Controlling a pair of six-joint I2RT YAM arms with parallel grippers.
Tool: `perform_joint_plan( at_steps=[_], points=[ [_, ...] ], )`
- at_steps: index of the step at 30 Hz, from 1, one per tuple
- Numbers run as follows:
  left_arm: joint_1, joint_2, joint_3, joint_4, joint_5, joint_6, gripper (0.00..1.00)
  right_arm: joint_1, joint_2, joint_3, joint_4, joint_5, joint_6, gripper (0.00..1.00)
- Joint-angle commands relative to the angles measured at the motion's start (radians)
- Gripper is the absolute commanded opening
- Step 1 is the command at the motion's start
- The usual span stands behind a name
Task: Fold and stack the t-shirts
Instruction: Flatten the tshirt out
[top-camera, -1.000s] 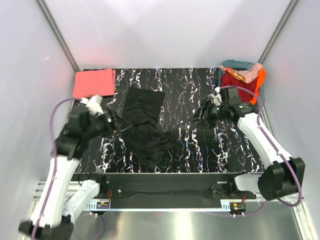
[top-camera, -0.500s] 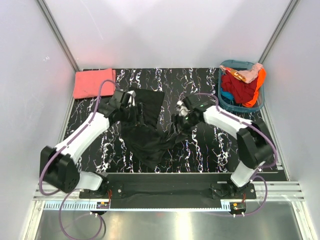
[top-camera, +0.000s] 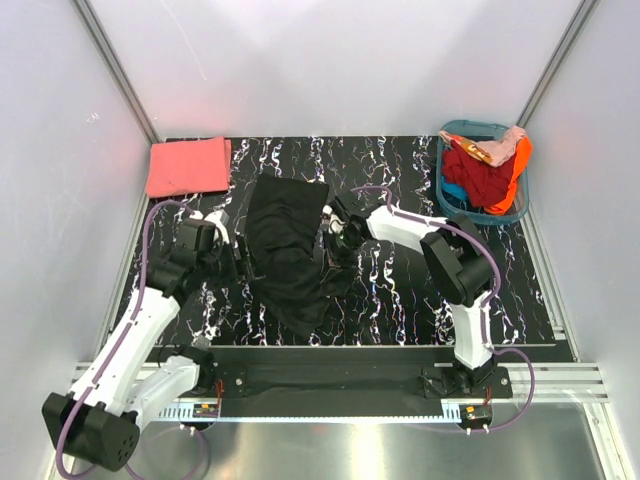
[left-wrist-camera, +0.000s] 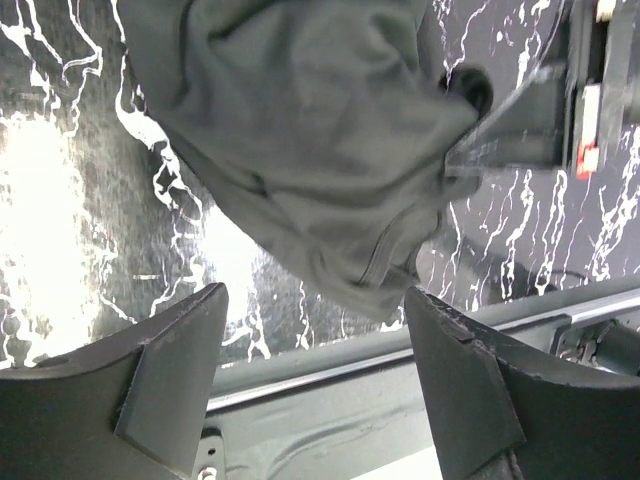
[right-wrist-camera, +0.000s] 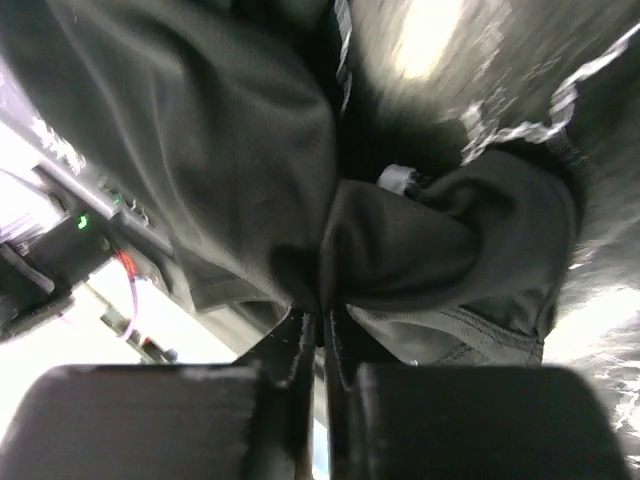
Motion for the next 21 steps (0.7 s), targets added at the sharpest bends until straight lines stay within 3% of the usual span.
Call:
perform_joint_plan(
  at_steps=[1, 6, 7, 8, 9, 10, 12, 15, 17, 19, 20, 21],
  points=[
    [0.005, -0.045, -0.016, -0.009, 0.015, 0.013, 0.77, -0.035, -0.001, 0.097, -0.061, 0.135, -0.031, 0.0],
    [0.003, -0.035, -0.027, 0.0, 0.028, 0.007, 0.77, -0.228, -0.105, 0.051, -0.097, 0.227, -0.016, 0.0],
    [0.002, -0.021, -0.027, 0.013, 0.031, 0.007, 0.77, -0.286, -0.118, 0.054, -0.152, 0.257, -0.034, 0.04],
    [0.0, 0.005, -0.023, 0.02, 0.03, 0.01, 0.77, -0.3, -0.13, 0.058, -0.18, 0.286, -0.089, 0.18],
    [-0.006, 0.025, -0.017, 0.03, 0.027, 0.013, 0.77, -0.31, -0.151, 0.075, -0.209, 0.371, -0.117, 0.54],
    [-0.011, 0.045, -0.009, 0.048, 0.019, 0.016, 0.78, -0.308, -0.165, 0.081, -0.255, 0.402, -0.167, 0.69],
    [-0.023, 0.124, 0.028, 0.065, -0.01, 0.028, 0.79, -0.307, -0.213, 0.071, -0.28, 0.4, -0.181, 0.86],
    [-0.024, 0.217, 0.091, 0.105, -0.036, 0.05, 0.79, -0.271, -0.277, 0.016, -0.293, 0.312, -0.187, 0.84],
    [-0.024, 0.31, 0.127, 0.126, -0.033, 0.062, 0.79, -0.181, -0.338, -0.064, -0.26, 0.301, -0.19, 0.77],
    [-0.024, 0.393, 0.174, 0.146, 0.013, 0.067, 0.77, -0.126, -0.371, -0.121, -0.212, 0.288, -0.178, 0.61],
    [-0.024, 0.413, 0.184, 0.154, 0.028, 0.067, 0.76, -0.104, -0.392, -0.183, -0.187, 0.283, -0.146, 0.43],
    [-0.024, 0.432, 0.195, 0.165, 0.065, 0.067, 0.76, -0.104, -0.402, -0.211, -0.158, 0.251, -0.126, 0.41]
  ],
)
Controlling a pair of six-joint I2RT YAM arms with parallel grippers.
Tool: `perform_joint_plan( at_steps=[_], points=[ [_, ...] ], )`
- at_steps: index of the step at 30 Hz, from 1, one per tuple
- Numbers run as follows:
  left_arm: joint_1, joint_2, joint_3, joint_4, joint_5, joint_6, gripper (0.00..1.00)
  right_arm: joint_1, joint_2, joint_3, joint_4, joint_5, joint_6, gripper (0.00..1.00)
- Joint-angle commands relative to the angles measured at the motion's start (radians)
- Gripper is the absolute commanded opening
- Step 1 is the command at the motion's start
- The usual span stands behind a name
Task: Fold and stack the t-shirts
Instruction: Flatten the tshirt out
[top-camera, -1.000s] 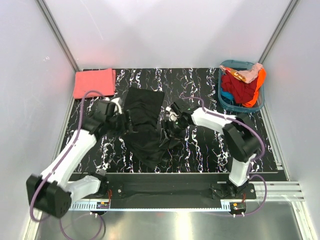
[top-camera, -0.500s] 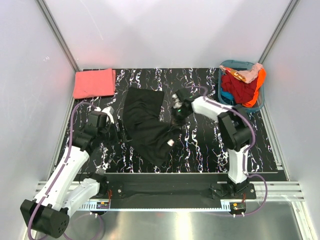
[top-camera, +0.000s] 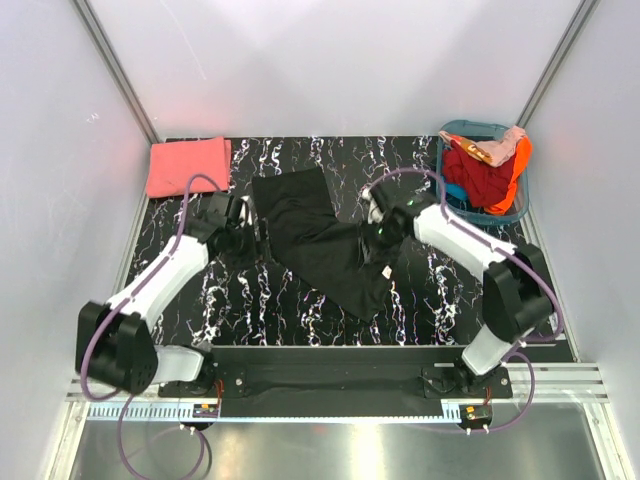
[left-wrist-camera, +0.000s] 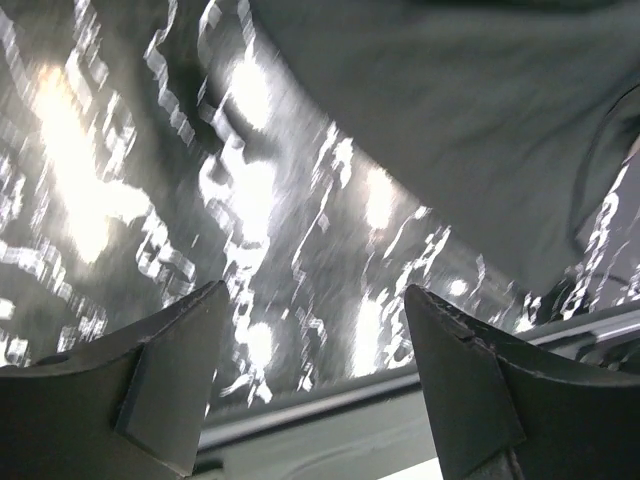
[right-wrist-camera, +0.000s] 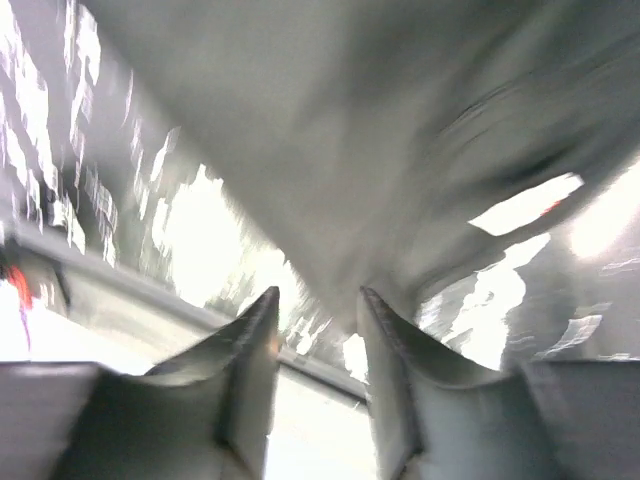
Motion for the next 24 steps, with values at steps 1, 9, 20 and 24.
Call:
perform_joint_plan(
  at_steps=[1, 9, 20, 24],
  points=[
    [-0.003, 0.064, 0.07, 0.1, 0.072, 0.026, 0.75, 0.044, -0.052, -0.123, 0.083, -0.057, 0.04, 0.41],
    [-0.01, 0.091, 0.052, 0.122, 0.13, 0.017, 0.73, 0.045, 0.064, -0.085, 0.08, -0.017, 0.036, 0.58],
    [-0.047, 0.091, -0.015, 0.179, 0.178, -0.003, 0.72, 0.044, -0.184, -0.35, 0.074, -0.065, 0.167, 0.71],
    [-0.053, 0.081, -0.017, 0.176, 0.186, -0.008, 0.72, 0.044, -0.23, -0.46, 0.193, -0.106, 0.264, 0.73]
  ],
)
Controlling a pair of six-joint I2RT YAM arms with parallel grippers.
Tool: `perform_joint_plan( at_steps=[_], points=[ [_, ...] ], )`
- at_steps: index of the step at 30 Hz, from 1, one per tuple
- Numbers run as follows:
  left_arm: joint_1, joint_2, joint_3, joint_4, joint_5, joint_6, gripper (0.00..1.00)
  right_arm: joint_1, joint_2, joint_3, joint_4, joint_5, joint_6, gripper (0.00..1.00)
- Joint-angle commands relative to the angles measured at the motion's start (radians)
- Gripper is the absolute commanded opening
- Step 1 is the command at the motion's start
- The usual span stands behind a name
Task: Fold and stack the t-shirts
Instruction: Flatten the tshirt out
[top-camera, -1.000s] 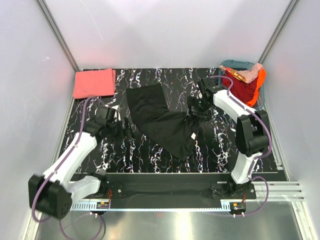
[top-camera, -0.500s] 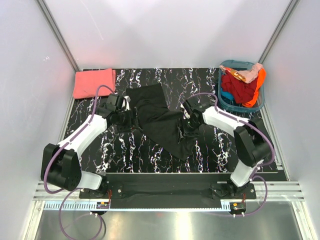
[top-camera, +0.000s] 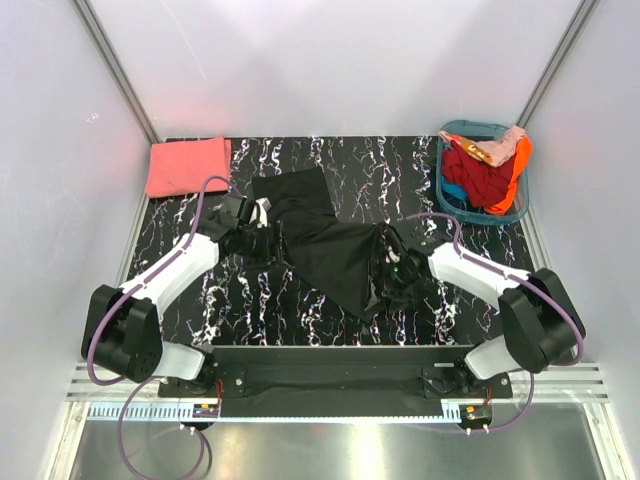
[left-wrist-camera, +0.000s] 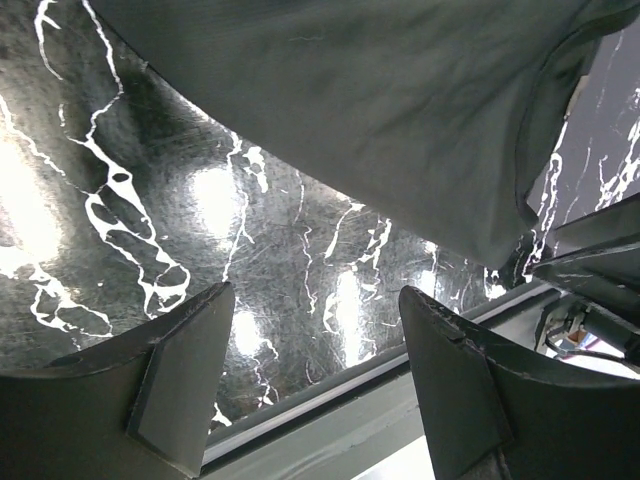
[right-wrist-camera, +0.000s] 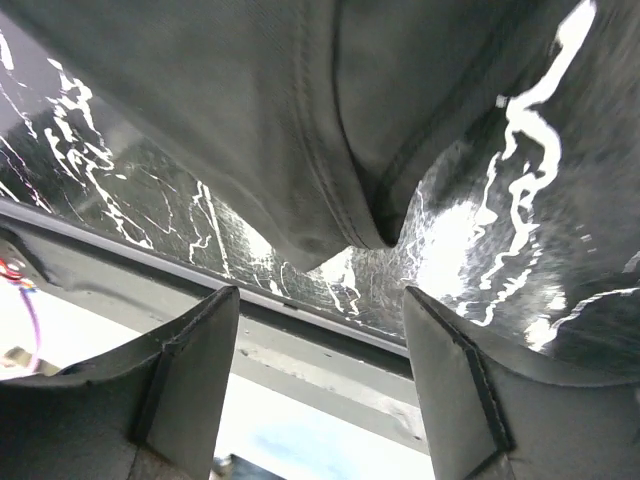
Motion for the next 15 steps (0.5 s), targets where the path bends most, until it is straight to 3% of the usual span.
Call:
perform_joint_plan(
  at_steps=[1, 6, 15],
  points=[
    [-0.007, -0.016, -0.002, 0.042, 0.038, -0.006, 0.72, -0.002, -0.041, -0.079, 0.124, -0.06, 0.12, 0.74],
    [-0.012, -0.05, -0.007, 0.018, 0.036, -0.012, 0.72, -0.019, -0.003, -0.131, 0.205, -0.037, 0.219, 0.64],
    [-0.012, -0.135, -0.022, -0.027, 0.016, -0.006, 0.72, -0.109, 0.022, -0.231, 0.443, -0.16, 0.351, 0.52]
  ],
)
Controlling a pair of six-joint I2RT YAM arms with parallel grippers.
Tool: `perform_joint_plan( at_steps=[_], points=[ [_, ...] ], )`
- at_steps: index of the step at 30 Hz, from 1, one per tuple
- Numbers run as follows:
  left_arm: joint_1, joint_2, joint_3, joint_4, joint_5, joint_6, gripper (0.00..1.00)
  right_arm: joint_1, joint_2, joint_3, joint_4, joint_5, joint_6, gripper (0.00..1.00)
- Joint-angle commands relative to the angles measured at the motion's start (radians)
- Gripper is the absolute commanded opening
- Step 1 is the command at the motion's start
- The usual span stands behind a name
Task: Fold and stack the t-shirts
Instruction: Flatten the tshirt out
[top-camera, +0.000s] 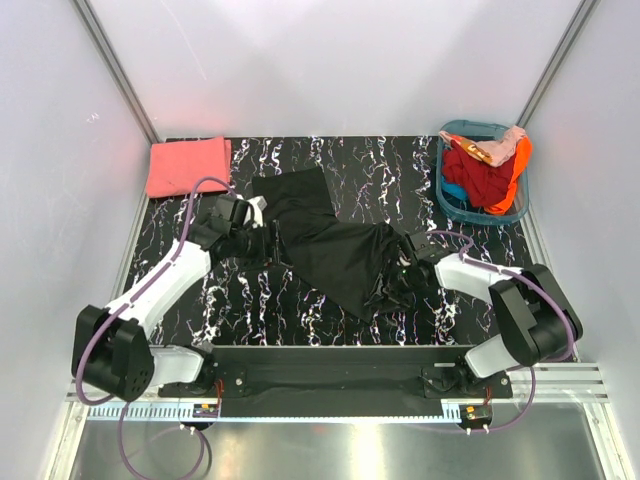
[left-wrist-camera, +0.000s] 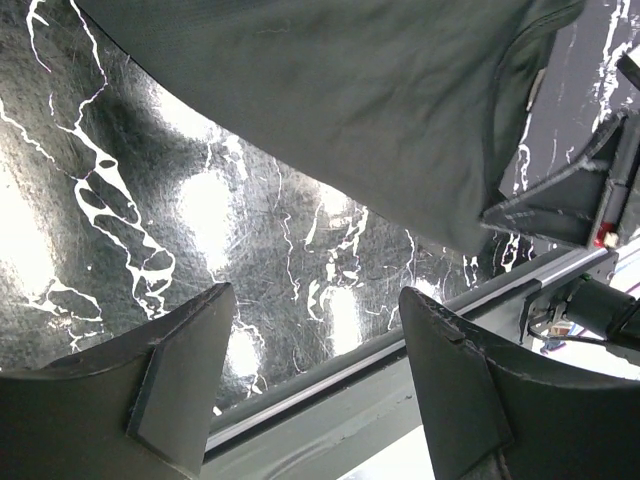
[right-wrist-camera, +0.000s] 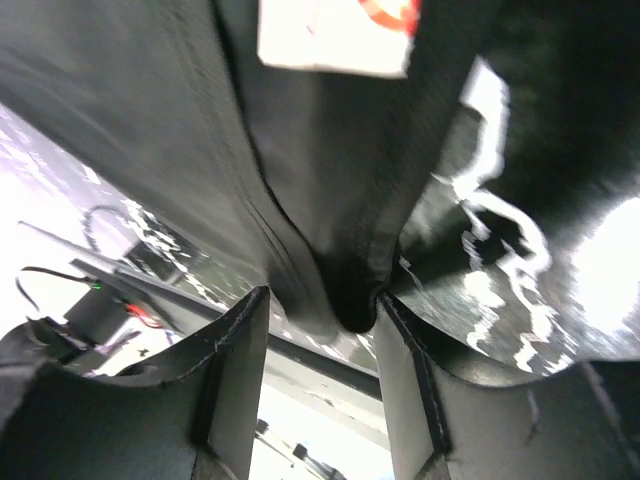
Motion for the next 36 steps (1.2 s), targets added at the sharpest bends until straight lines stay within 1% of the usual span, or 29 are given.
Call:
perform_joint_plan(
  at_steps=[1, 3, 4, 5, 6, 7, 8, 9, 10, 11, 12, 13, 15, 16, 18, 19, 21, 22, 24, 25, 28, 32, 33, 34, 36],
  points=[
    [-0.005, -0.047, -0.014, -0.004, 0.004, 0.002, 0.72, -0.003, 0.027, -0.009, 0.128, -0.029, 0.066, 0.52],
    [-0.005, -0.053, -0.022, -0.001, 0.007, 0.002, 0.72, -0.003, 0.035, -0.009, 0.135, -0.029, 0.062, 0.51],
    [-0.005, -0.053, -0.024, -0.002, 0.007, 0.0, 0.72, -0.003, 0.039, -0.006, 0.138, -0.029, 0.06, 0.48],
    [-0.005, -0.054, -0.024, -0.002, 0.007, 0.0, 0.72, -0.005, 0.049, -0.001, 0.137, -0.034, 0.057, 0.43],
    [-0.005, -0.056, -0.024, -0.001, 0.007, 0.0, 0.72, -0.006, 0.052, 0.005, 0.125, -0.032, 0.039, 0.33],
    [-0.005, -0.06, -0.022, -0.002, 0.006, 0.0, 0.72, -0.008, 0.053, 0.033, 0.108, -0.026, 0.031, 0.21],
    [-0.005, -0.064, -0.019, -0.004, 0.001, 0.002, 0.72, -0.008, 0.047, 0.051, 0.085, -0.004, 0.019, 0.16],
    [-0.005, -0.068, -0.015, -0.004, -0.001, 0.006, 0.72, -0.008, 0.023, 0.103, 0.03, 0.032, -0.018, 0.11],
    [-0.005, -0.073, -0.008, -0.005, -0.001, 0.011, 0.72, -0.008, 0.023, 0.135, -0.01, 0.032, -0.037, 0.11],
    [-0.005, -0.077, -0.007, -0.005, -0.002, 0.016, 0.72, -0.008, -0.012, 0.174, -0.045, 0.075, -0.061, 0.05],
    [-0.005, -0.086, -0.002, 0.004, -0.001, 0.019, 0.72, -0.009, -0.026, 0.219, -0.126, 0.093, -0.11, 0.03],
    [-0.005, -0.096, -0.001, 0.008, -0.001, 0.025, 0.72, -0.009, -0.045, 0.331, -0.168, 0.104, -0.141, 0.0],
    [-0.005, -0.131, 0.004, 0.034, 0.001, 0.028, 0.72, -0.009, -0.056, 0.459, -0.266, 0.101, -0.219, 0.0],
    [-0.005, -0.146, 0.007, 0.047, 0.002, 0.029, 0.73, -0.008, -0.065, 0.59, -0.286, 0.081, -0.239, 0.0],
    [-0.005, -0.206, 0.013, 0.08, -0.001, 0.032, 0.75, -0.008, -0.071, 0.722, -0.317, 0.018, -0.274, 0.0],
    [-0.005, -0.231, 0.021, 0.088, -0.008, 0.037, 0.76, -0.008, -0.083, 0.848, -0.316, -0.006, -0.279, 0.0],
    [-0.005, -0.298, 0.048, 0.116, -0.027, 0.042, 0.79, -0.008, -0.097, 0.966, -0.267, -0.071, -0.268, 0.0],
    [-0.005, -0.321, 0.064, 0.12, -0.028, 0.049, 0.8, -0.008, -0.111, 1.069, -0.245, -0.103, -0.256, 0.0],
    [-0.005, -0.385, 0.108, 0.136, -0.033, 0.055, 0.83, -0.008, -0.118, 1.164, -0.17, -0.123, -0.212, 0.0],
    [-0.005, -0.405, 0.123, 0.139, -0.034, 0.066, 0.84, -0.008, -0.118, 1.248, -0.146, -0.141, -0.196, 0.0],
    [-0.005, -0.473, 0.2, 0.125, -0.054, 0.089, 0.86, -0.006, -0.112, 1.371, -0.058, -0.169, -0.103, 0.0],
    [-0.005, -0.524, 0.3, 0.061, -0.053, 0.12, 0.88, -0.008, -0.12, 1.424, 0.112, -0.207, 0.066, 0.0],
    [-0.005, -0.533, 0.336, 0.053, -0.045, 0.124, 0.89, -0.008, -0.12, 1.436, 0.185, -0.212, 0.139, 0.0],
    [-0.005, -0.544, 0.35, 0.044, -0.018, 0.124, 0.91, -0.005, -0.117, 1.444, 0.219, -0.224, 0.169, 0.0],
    [-0.005, -0.551, 0.367, 0.038, 0.033, 0.12, 0.93, 0.0, -0.112, 1.476, 0.237, -0.22, 0.213, 0.0]
  ],
)
